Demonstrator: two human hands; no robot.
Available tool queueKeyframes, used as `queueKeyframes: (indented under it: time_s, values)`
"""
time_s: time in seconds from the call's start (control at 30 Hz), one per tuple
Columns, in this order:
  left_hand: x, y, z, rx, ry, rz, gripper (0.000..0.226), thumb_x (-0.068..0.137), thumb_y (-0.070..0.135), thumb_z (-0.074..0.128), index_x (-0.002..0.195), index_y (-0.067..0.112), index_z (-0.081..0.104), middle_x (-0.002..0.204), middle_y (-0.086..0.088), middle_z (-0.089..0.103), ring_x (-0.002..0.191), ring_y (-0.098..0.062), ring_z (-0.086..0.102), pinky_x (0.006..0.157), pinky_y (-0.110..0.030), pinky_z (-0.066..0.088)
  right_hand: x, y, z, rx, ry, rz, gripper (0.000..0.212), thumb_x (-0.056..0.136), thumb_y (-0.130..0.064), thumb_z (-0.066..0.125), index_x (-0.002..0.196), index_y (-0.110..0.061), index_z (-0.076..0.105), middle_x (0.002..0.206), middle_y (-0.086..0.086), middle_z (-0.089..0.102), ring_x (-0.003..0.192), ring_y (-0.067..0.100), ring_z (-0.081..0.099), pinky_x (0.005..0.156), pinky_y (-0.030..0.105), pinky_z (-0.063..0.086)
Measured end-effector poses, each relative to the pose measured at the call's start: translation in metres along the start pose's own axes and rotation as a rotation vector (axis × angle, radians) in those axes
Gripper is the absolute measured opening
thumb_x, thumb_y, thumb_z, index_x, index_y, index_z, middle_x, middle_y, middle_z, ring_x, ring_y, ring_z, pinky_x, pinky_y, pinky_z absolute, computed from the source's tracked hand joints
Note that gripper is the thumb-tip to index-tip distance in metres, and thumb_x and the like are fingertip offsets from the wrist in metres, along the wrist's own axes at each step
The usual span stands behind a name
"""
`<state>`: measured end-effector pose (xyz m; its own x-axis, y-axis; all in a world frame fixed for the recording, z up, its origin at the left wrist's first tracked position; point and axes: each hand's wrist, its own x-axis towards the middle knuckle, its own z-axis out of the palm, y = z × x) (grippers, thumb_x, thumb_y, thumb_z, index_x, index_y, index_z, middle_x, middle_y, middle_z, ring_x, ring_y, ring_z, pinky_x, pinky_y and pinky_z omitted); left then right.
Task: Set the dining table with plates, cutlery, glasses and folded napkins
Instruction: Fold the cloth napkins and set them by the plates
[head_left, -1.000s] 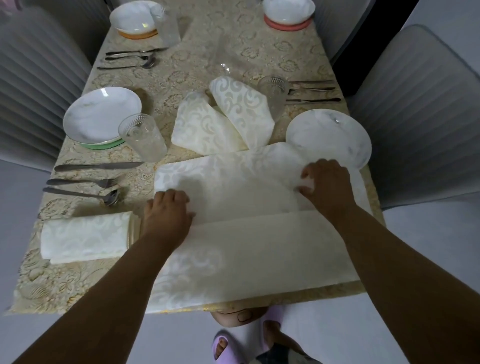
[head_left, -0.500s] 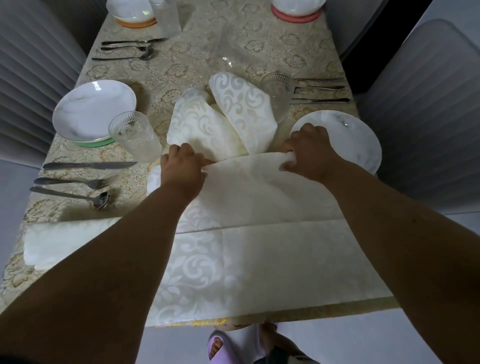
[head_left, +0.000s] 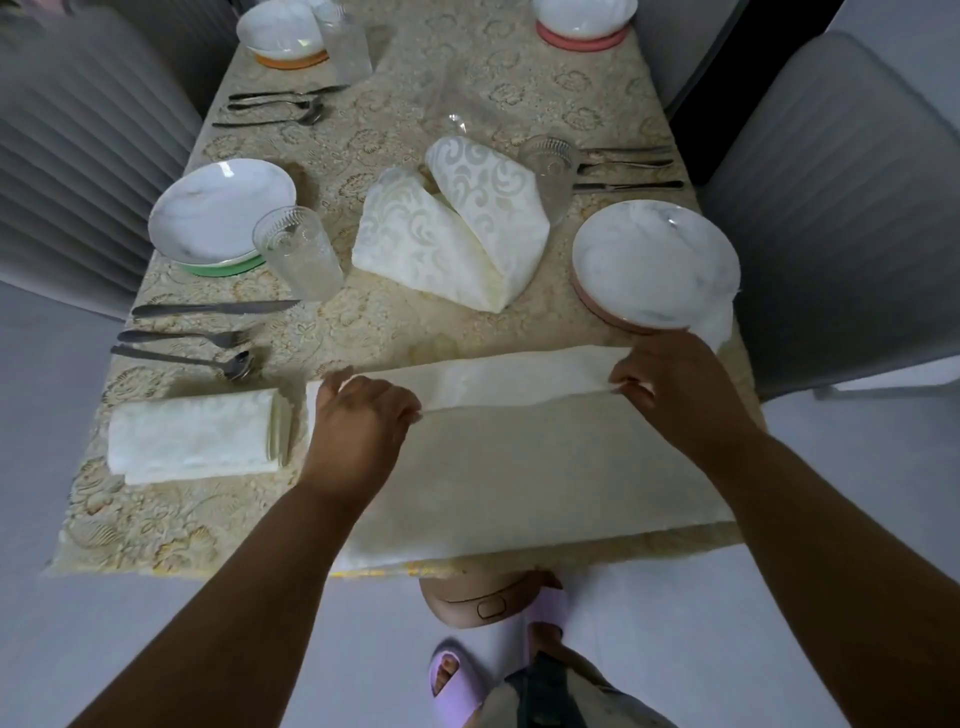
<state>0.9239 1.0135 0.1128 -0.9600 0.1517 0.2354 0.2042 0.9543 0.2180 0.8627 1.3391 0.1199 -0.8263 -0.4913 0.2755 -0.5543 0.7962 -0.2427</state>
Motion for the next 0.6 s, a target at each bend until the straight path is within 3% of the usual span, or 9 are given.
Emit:
queueKeyframes:
  time_s: [0.23, 0.37, 0.6]
  values:
    - [-0.061, 0.011, 0.004, 0.000, -0.114, -0.038, 0.015, 0.072, 0.007, 0.080, 0.071, 0.019, 0.073, 0.069, 0.003, 0.071, 0.061, -0.021, 0.064, 0.085, -0.040, 0.046, -0.077, -0.023, 0.007, -0.036, 0.028, 0.135, 0.013, 0.067, -0.001, 0.080, 0.073, -0.009, 0.072, 0.071, 0.008, 0.068, 0.064, 0.026, 0.063, 0.068, 0.036, 0.050]
    - [-0.083, 0.014, -0.003, -0.013, -0.089, 0.003, 0.012, 0.072, 0.006, 0.078, 0.070, 0.017, 0.074, 0.066, 0.002, 0.070, 0.058, -0.021, 0.063, 0.084, -0.041, 0.048, -0.106, -0.030, 0.003, -0.054, 0.056, 0.210, 0.014, 0.066, -0.003, 0.082, 0.075, -0.006, 0.073, 0.072, 0.010, 0.069, 0.065, 0.027, 0.064, 0.069, 0.038, 0.054]
    - [-0.102, 0.017, -0.009, -0.041, -0.095, 0.073, 0.010, 0.077, 0.016, 0.066, 0.071, 0.019, 0.074, 0.068, 0.005, 0.070, 0.058, -0.016, 0.063, 0.075, -0.034, 0.048, -0.132, -0.042, 0.003, -0.038, 0.081, 0.187, 0.016, 0.063, 0.004, 0.082, 0.076, -0.001, 0.075, 0.073, 0.013, 0.070, 0.064, 0.029, 0.067, 0.068, 0.038, 0.057]
